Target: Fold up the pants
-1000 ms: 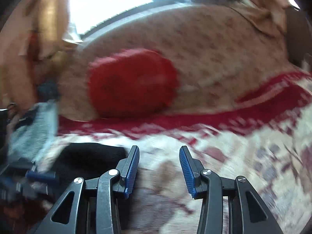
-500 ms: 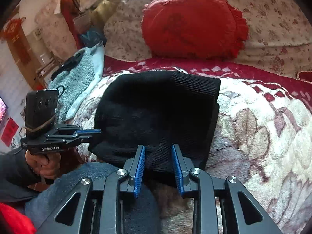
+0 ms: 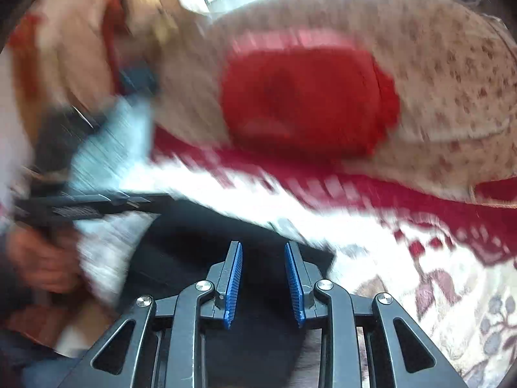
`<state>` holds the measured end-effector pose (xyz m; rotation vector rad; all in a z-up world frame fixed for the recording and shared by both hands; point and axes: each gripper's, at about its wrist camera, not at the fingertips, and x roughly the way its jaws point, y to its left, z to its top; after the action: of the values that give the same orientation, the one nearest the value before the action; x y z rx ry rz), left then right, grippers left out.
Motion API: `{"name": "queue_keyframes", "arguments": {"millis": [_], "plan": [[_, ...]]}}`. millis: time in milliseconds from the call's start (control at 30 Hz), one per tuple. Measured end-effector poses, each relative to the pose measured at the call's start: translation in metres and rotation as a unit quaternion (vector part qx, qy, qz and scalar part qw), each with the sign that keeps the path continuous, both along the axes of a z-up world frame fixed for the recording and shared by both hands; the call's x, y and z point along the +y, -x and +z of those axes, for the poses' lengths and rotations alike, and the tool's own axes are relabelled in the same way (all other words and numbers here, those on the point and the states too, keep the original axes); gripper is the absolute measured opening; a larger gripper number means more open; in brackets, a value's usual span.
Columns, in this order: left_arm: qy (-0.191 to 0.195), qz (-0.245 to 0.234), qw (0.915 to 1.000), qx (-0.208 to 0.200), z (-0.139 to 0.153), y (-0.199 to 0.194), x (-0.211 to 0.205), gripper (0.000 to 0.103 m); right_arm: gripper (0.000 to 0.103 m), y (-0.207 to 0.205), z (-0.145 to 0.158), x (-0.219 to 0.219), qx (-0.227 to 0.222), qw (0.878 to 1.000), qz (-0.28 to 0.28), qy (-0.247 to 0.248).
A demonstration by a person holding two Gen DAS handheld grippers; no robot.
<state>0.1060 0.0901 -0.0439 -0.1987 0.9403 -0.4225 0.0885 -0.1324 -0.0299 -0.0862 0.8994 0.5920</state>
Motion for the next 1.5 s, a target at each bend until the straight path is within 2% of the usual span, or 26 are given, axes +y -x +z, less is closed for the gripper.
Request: {"name": "queue_keyframes", "arguments": {"millis": [33, 133, 233, 300, 367, 433, 500, 533, 600, 667, 767, 833, 933, 1000, 1067, 1100, 1133, 1167, 1200, 1233, 1300, 1367, 1400, 1433, 1467, 1500], "plan": [[-0.002, 0.002, 0.9999, -0.010, 0.001, 0.001, -0.002, 0.002, 0.025, 0.002, -0.004, -0.008, -0.022, 0.999, -0.011, -0.038], [0.022, 0.008, 0.9997, 0.011, 0.003, -0.004, 0.006, 0.002, 0.026, -0.001, -0.002, -0.019, 0.002, 0.998, -0.014, -0.061], [0.009, 0.015, 0.9992, -0.035, 0.028, 0.009, 0.011, 0.002, 0.025, 0.001, 0.018, -0.018, -0.011, 0.999, -0.007, -0.043], [0.018, 0.020, 0.9960, -0.085, 0.052, 0.030, 0.017, 0.003, 0.025, 0.009, 0.041, -0.021, -0.035, 0.997, 0.000, -0.064], [0.037, 0.008, 0.9936, -0.106, 0.063, 0.042, 0.016, 0.003, 0.025, 0.014, 0.062, -0.017, -0.053, 0.994, 0.018, -0.090], [0.017, 0.008, 0.9935, -0.112, 0.061, 0.044, 0.006, 0.003, 0.025, 0.014, 0.072, 0.001, -0.047, 0.994, 0.046, -0.088], [-0.008, 0.019, 0.9967, -0.079, 0.037, 0.032, -0.006, 0.003, 0.025, 0.012, 0.064, 0.029, -0.029, 0.995, 0.081, -0.055], [-0.018, 0.023, 0.9975, -0.064, 0.028, 0.027, -0.011, 0.003, 0.025, 0.008, 0.051, 0.045, -0.028, 0.996, 0.087, -0.016], [-0.053, 0.026, 0.9971, -0.049, 0.001, 0.017, -0.020, 0.003, 0.024, -0.009, 0.016, 0.058, -0.001, 0.996, 0.066, 0.058], [-0.056, 0.027, 0.9959, -0.065, 0.001, 0.019, -0.020, 0.003, 0.024, -0.015, 0.006, 0.050, -0.011, 0.998, 0.049, 0.029], [-0.046, 0.024, 0.9971, -0.056, 0.012, 0.020, -0.018, 0.003, 0.024, -0.015, 0.014, 0.046, 0.001, 0.999, 0.048, 0.021], [-0.025, 0.011, 0.9974, -0.067, 0.030, 0.029, -0.014, 0.003, 0.024, -0.007, 0.030, 0.040, -0.002, 0.998, 0.065, 0.013], [0.039, -0.054, 0.9945, -0.081, 0.052, 0.059, -0.006, 0.004, 0.025, 0.016, 0.054, 0.027, -0.004, 0.994, 0.106, -0.021], [0.063, -0.091, 0.9927, -0.047, 0.048, 0.068, -0.006, 0.004, 0.026, 0.029, 0.055, 0.028, 0.020, 0.988, 0.151, -0.003], [0.060, -0.107, 0.9924, -0.009, 0.032, 0.068, -0.012, 0.004, 0.026, 0.038, 0.040, 0.033, 0.049, 0.982, 0.178, 0.037], [0.047, -0.117, 0.9917, 0.024, 0.014, 0.061, -0.019, 0.004, 0.026, 0.034, 0.019, 0.035, 0.078, 0.979, 0.175, 0.072], [0.031, -0.113, 0.9917, 0.054, -0.003, 0.055, -0.024, 0.003, 0.026, 0.033, 0.013, 0.032, 0.081, 0.981, 0.168, 0.057], [0.044, -0.098, 0.9918, 0.068, -0.015, 0.049, -0.022, 0.003, 0.026, 0.031, 0.014, 0.030, 0.082, 0.983, 0.161, 0.041], [0.081, -0.084, 0.9906, 0.071, -0.016, 0.046, -0.015, 0.003, 0.026, 0.027, 0.015, 0.027, 0.091, 0.984, 0.147, 0.029], [0.091, -0.076, 0.9899, 0.078, -0.013, 0.046, -0.010, 0.003, 0.026, 0.028, 0.019, 0.023, 0.091, 0.986, 0.138, 0.012], [0.095, -0.062, 0.9921, 0.055, 0.003, 0.053, 0.000, 0.004, 0.026, 0.031, 0.032, 0.010, 0.077, 0.988, 0.129, -0.028], [0.095, -0.051, 0.9941, 0.017, 0.021, 0.063, 0.016, 0.005, 0.030, 0.035, 0.045, -0.025, 0.042, 0.992, 0.074, -0.099], [0.112, -0.040, 0.9929, -0.001, 0.027, 0.067, 0.031, 0.015, 0.041, 0.035, 0.045, -0.037, 0.034, 0.991, 0.048, -0.121], [0.120, -0.031, 0.9922, -0.010, 0.027, 0.067, 0.039, 0.035, 0.048, 0.034, 0.042, -0.058, 0.026, 0.987, -0.003, -0.157], [0.126, -0.012, 0.9918, -0.017, 0.025, 0.064, 0.051, 0.046, 0.054, 0.034, 0.035, -0.073, 0.027, 0.981, -0.038, -0.188], [0.129, 0.024, 0.9913, -0.014, 0.017, 0.059, 0.063, 0.056, 0.054, 0.030, 0.020, -0.091, 0.051, 0.967, -0.073, -0.238]]}}
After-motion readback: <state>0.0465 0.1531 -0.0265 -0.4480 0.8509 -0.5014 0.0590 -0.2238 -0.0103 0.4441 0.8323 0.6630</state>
